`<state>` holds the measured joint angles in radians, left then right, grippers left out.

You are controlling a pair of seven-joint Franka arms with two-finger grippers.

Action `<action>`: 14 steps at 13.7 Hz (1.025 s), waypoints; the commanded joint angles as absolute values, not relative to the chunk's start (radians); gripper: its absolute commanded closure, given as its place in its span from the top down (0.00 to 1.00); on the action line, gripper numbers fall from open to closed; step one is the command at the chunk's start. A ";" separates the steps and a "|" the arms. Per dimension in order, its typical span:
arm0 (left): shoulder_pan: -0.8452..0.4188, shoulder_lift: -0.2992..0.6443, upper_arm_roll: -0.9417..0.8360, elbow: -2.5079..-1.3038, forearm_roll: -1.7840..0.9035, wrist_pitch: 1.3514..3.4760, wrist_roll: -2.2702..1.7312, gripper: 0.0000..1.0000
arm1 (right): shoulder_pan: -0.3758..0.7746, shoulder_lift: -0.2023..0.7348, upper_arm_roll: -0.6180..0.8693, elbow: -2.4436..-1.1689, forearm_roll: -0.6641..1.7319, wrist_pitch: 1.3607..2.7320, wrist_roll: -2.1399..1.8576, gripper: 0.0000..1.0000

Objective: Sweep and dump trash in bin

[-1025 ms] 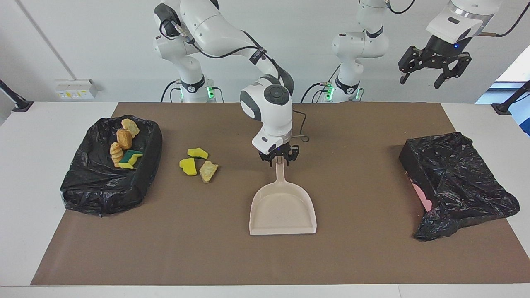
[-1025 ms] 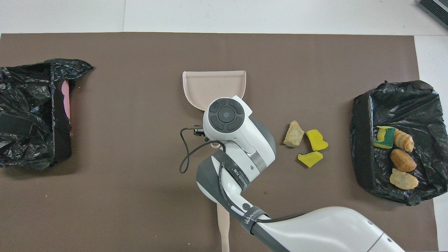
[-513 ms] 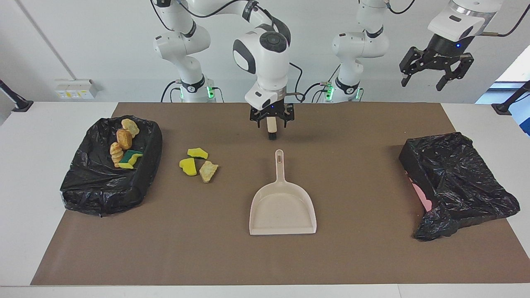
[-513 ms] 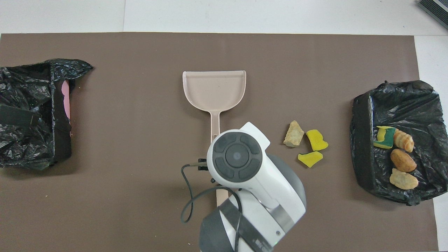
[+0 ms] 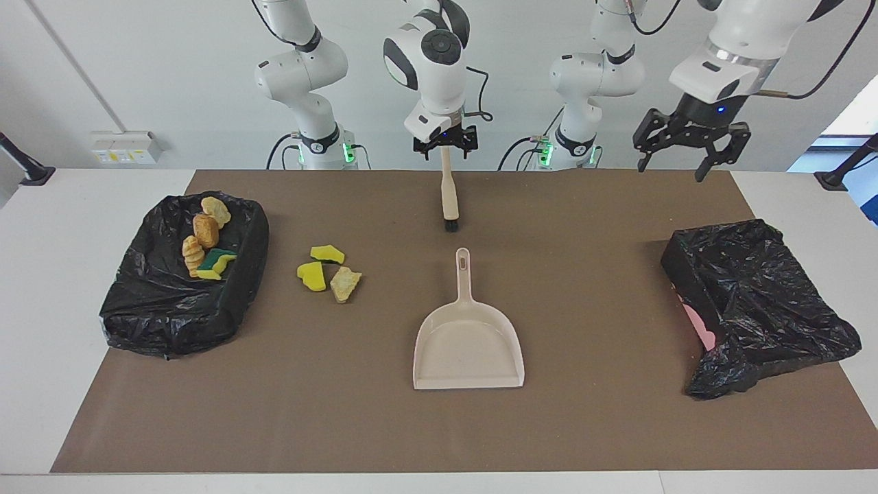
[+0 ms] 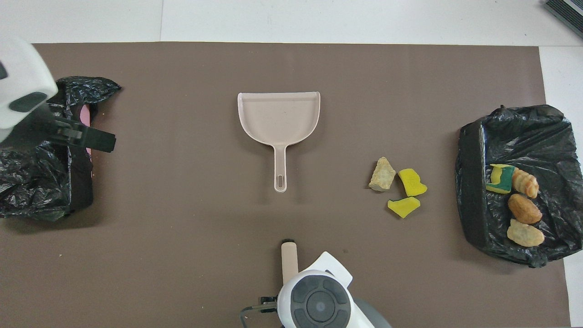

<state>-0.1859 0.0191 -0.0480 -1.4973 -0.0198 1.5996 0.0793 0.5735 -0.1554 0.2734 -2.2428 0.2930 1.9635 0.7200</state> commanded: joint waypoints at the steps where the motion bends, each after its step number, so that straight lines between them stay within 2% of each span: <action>1: -0.270 0.009 -0.038 -1.639 -0.003 1.742 0.026 1.00 | 0.615 -0.183 0.273 -2.388 0.325 2.096 0.738 1.00; 3: -0.323 0.020 -0.037 -1.707 -0.002 1.833 0.005 1.00 | 0.658 -0.181 0.272 -2.434 0.325 2.138 0.776 1.00; 7: -0.455 0.159 -0.037 -1.707 0.056 1.936 -0.159 1.00 | 0.722 -0.114 0.273 -2.451 0.327 2.239 0.851 1.00; 12: -0.564 0.297 -0.037 -1.683 0.083 2.075 -0.377 1.00 | 0.730 -0.106 0.272 -2.454 0.325 2.224 0.836 1.00; 13: -0.575 0.325 -0.037 -1.663 0.081 2.083 -0.414 1.00 | 0.730 -0.106 0.273 -2.454 0.324 2.221 0.821 0.88; 14: -0.575 0.342 -0.037 -1.652 0.078 2.110 -0.431 1.00 | 0.730 -0.104 0.272 -2.454 0.324 2.220 0.799 0.56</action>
<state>-0.5562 0.3033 -0.0528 -1.6979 0.0614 2.0851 -0.3802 0.7296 -0.0984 0.2731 -2.4448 0.3029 2.2106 0.8351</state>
